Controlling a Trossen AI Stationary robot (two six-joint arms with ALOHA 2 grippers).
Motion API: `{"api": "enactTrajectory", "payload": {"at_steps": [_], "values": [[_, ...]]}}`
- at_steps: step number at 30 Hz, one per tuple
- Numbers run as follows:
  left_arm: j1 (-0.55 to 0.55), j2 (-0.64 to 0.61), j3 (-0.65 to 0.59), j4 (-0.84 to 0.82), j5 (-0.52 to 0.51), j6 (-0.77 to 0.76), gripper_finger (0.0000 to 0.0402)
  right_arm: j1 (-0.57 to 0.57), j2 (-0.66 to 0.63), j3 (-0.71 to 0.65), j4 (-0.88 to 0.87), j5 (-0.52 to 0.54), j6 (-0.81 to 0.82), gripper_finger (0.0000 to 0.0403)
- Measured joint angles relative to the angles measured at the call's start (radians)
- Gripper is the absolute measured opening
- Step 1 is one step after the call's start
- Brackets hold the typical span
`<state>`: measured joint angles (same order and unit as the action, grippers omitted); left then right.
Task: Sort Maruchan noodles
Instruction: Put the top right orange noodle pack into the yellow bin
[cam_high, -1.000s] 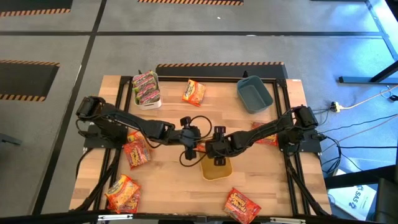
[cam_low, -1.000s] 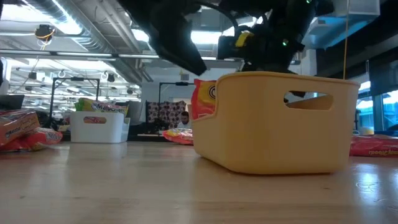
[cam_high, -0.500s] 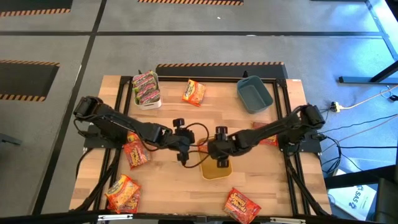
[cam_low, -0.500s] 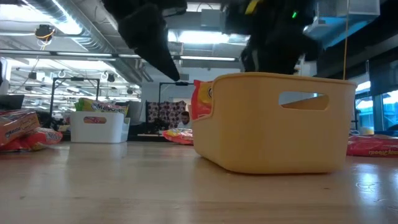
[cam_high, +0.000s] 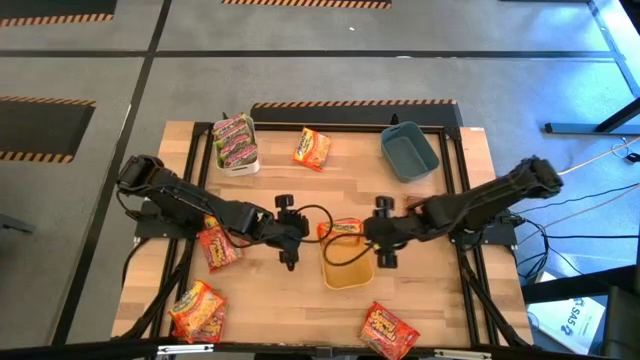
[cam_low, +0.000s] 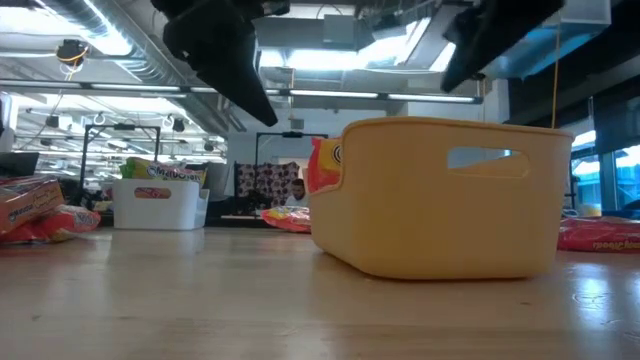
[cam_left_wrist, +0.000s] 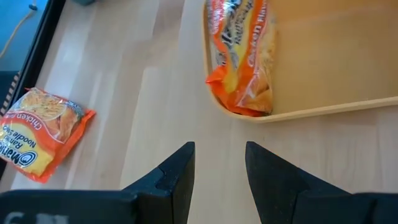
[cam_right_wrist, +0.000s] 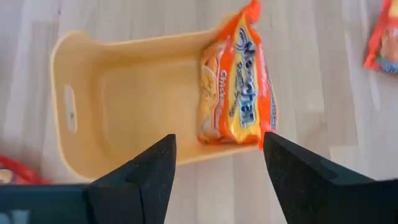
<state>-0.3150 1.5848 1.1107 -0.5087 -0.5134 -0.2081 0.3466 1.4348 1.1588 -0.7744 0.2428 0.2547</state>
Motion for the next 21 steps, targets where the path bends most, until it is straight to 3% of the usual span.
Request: {"api": "enactTrajectory", "payload": {"at_steps": [4,6,9,13,17,21], "values": [[-0.034,-0.001,-0.032,0.056,-0.029,0.011,0.0135,0.009,-0.105,-0.113,-0.006,-0.001,0.090,0.0225],[-0.051,-0.001,-0.101,0.176,-0.069,0.053,0.0135,0.007,-0.153,-0.179,-0.013,-0.002,0.143,0.0225],[-0.060,-0.001,-0.206,0.336,-0.049,0.051,0.0135,0.006,-0.213,-0.263,-0.018,-0.002,0.222,0.0225],[-0.058,0.000,-0.310,0.470,-0.003,-0.029,0.0135,0.006,-0.263,-0.332,-0.042,-0.042,0.333,0.0225],[-0.059,0.000,-0.342,0.504,0.047,-0.115,0.0135,0.008,-0.273,-0.368,-0.040,-0.075,0.394,0.0225],[-0.059,0.000,-0.342,0.541,-0.001,-0.180,0.0135,0.007,-0.274,-0.392,-0.009,-0.046,0.393,0.0225]]}}
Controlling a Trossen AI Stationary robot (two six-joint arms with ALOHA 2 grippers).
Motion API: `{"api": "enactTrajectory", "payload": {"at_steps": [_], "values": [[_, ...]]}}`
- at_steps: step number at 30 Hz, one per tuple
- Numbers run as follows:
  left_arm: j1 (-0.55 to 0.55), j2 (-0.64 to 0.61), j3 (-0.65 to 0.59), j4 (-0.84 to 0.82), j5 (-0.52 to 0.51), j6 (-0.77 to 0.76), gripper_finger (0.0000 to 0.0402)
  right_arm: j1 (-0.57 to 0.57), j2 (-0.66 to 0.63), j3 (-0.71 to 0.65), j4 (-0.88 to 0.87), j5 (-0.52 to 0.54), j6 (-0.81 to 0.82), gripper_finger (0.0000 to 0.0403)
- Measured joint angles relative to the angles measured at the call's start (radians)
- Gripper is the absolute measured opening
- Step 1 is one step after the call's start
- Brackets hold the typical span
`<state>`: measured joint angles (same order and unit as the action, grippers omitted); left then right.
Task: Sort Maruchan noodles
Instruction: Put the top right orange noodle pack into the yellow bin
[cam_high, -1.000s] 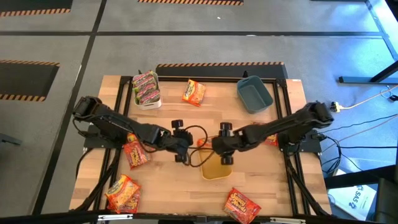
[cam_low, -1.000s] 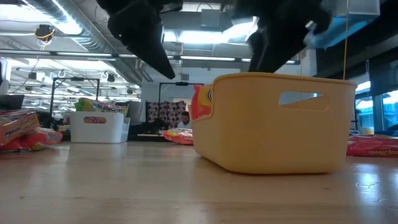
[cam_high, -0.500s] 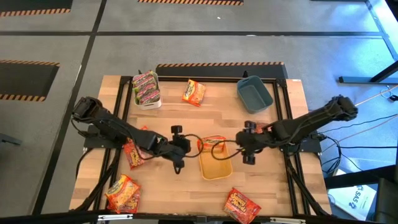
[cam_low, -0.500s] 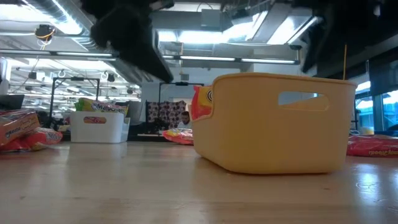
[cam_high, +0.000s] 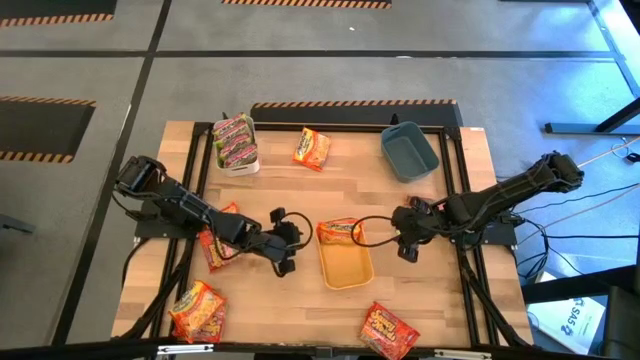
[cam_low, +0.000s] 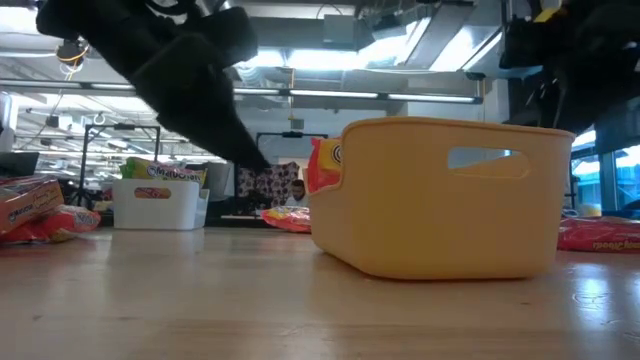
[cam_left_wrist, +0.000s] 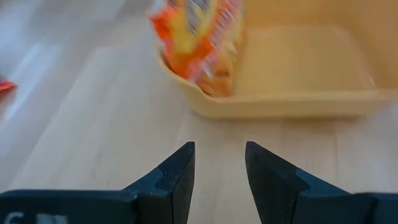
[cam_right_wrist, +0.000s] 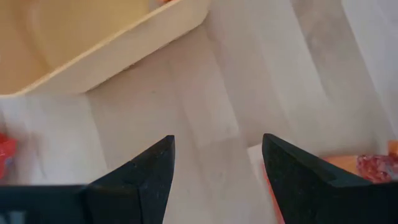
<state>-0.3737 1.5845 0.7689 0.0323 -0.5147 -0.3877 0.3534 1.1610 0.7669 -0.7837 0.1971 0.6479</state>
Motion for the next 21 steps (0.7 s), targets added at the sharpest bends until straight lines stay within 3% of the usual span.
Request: {"api": "enactTrajectory", "payload": {"at_steps": [2,5,13,21], "values": [[0.000,0.000,0.000,0.019,-0.022,-0.003,0.0139,0.000,0.000,-0.005,0.013,0.019,-0.003,0.0225],[0.012,0.000,0.000,0.048,0.025,0.001,0.0154,0.000,0.000,-0.008,0.019,0.025,-0.005,0.0225],[0.061,0.000,0.001,0.065,0.060,-0.002,0.0223,0.000,0.000,-0.008,0.028,0.043,-0.025,0.0225],[0.113,0.000,0.001,0.043,0.046,0.053,0.0226,0.000,0.001,-0.008,0.038,0.066,-0.025,0.0225]]}}
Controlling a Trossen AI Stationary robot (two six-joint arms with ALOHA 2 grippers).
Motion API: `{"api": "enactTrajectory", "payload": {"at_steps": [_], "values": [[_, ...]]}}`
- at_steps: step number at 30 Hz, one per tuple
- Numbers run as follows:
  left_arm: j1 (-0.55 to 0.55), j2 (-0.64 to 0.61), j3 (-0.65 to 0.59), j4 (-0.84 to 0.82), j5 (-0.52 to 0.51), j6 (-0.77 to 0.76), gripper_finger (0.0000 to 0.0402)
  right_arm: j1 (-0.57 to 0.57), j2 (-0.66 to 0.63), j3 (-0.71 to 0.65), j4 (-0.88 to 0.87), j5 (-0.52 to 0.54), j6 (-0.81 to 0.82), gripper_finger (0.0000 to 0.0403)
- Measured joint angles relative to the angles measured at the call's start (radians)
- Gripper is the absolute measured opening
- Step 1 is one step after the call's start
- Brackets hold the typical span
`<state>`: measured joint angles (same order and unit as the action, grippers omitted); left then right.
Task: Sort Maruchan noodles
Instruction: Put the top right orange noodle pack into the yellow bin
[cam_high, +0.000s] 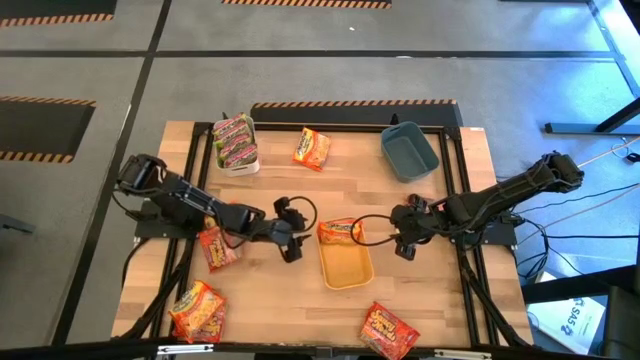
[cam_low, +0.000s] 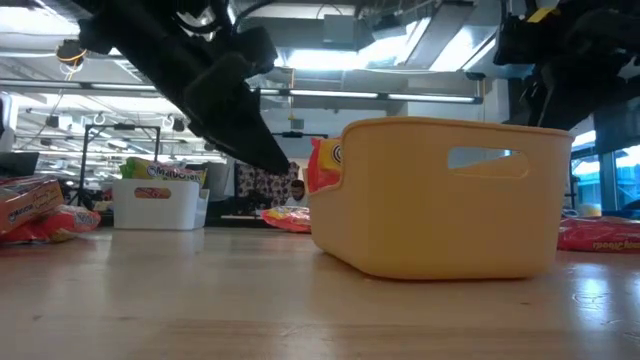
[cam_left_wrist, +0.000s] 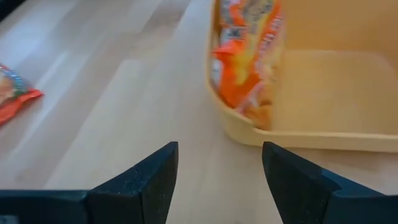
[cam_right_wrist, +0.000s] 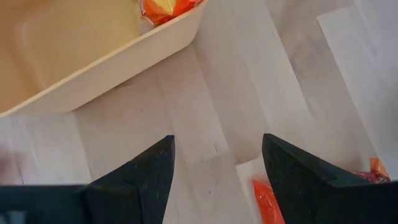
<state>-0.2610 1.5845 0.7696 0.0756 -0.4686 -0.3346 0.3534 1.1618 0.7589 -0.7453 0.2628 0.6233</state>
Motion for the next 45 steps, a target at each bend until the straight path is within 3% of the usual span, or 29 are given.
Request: {"api": "enactTrajectory", "payload": {"at_steps": [14,22,28,31,34,41,45], "values": [[0.138,0.000,0.000,-0.089,0.001,0.021,0.0225,0.000,0.000,0.000,0.079,0.071,-0.061,0.0225],[0.272,-0.007,0.000,-0.100,0.018,0.138,0.0225,-0.019,0.000,0.000,0.123,0.303,-0.173,0.0225],[0.393,-0.013,0.015,-0.104,0.083,0.339,0.0225,-0.111,0.001,0.000,0.145,0.363,-0.275,0.0225],[0.445,-0.013,0.024,-0.081,0.110,0.508,0.0225,-0.171,0.001,0.000,0.197,0.354,-0.366,0.0225],[0.511,-0.012,0.039,-0.063,0.068,0.565,0.0225,-0.235,0.001,0.000,0.252,0.330,-0.455,0.0225],[0.752,-0.001,0.128,-0.048,0.199,0.369,0.0225,-0.409,0.001,0.000,0.373,0.218,-0.661,0.0225],[0.899,0.035,0.231,-0.098,0.368,0.243,0.0224,-0.515,0.001,0.000,0.437,0.126,-0.744,0.0225]]}}
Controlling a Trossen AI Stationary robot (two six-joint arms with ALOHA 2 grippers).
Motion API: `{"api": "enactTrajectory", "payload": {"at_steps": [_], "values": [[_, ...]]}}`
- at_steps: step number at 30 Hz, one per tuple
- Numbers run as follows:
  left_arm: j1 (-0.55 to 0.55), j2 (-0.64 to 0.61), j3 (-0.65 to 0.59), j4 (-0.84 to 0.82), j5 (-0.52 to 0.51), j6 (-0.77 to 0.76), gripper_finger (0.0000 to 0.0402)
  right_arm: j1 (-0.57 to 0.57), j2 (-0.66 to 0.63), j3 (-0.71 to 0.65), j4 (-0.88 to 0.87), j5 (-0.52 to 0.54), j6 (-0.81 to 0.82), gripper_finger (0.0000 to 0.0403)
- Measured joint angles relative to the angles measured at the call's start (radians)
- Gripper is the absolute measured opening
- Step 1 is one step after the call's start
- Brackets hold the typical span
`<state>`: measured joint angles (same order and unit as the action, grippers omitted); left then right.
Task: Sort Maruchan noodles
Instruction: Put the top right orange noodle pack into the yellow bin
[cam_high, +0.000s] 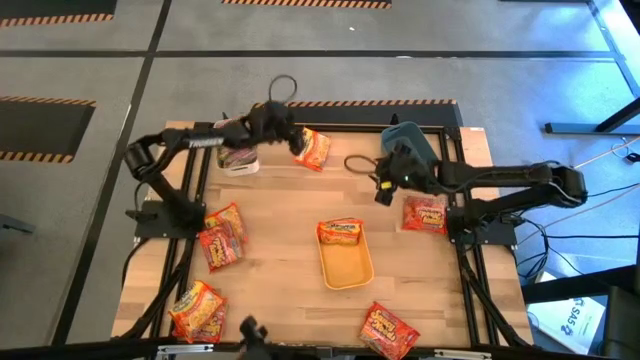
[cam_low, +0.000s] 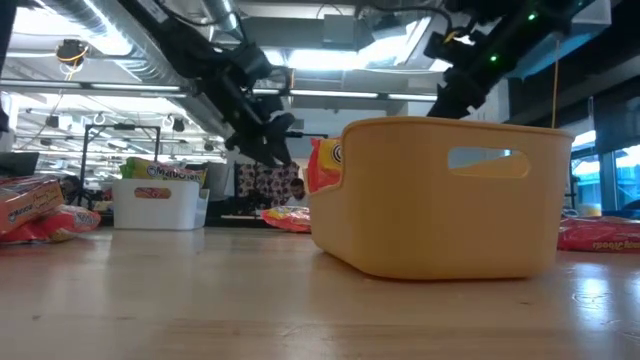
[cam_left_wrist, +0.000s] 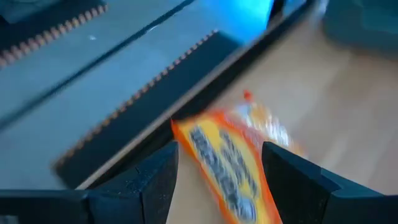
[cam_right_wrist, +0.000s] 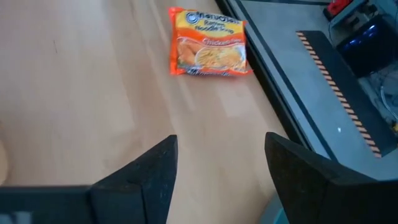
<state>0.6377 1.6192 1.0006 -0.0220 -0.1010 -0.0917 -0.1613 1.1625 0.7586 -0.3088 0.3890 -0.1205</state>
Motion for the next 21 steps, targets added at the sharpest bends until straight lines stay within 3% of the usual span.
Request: {"api": "enactTrajectory", "payload": {"at_steps": [4,12,15,19,21], "values": [[0.100,0.107,0.142,-0.116,0.153,-0.083,0.0224,-0.094,0.000,0.000,0.050,-0.114,-0.069,0.0225],[0.176,0.348,0.408,-0.407,0.244,-0.143,0.0224,-0.222,0.000,0.000,0.072,-0.277,-0.123,0.0225],[0.179,0.401,0.427,-0.419,0.273,-0.167,0.0224,-0.243,0.006,0.000,0.071,-0.281,-0.119,0.0225],[0.179,0.432,0.427,-0.420,0.414,-0.171,0.0224,-0.246,0.032,-0.001,0.065,-0.286,-0.118,0.0225],[0.175,0.438,0.427,-0.426,0.424,-0.181,0.0224,-0.245,0.053,-0.001,0.064,-0.299,-0.116,0.0225]]}}
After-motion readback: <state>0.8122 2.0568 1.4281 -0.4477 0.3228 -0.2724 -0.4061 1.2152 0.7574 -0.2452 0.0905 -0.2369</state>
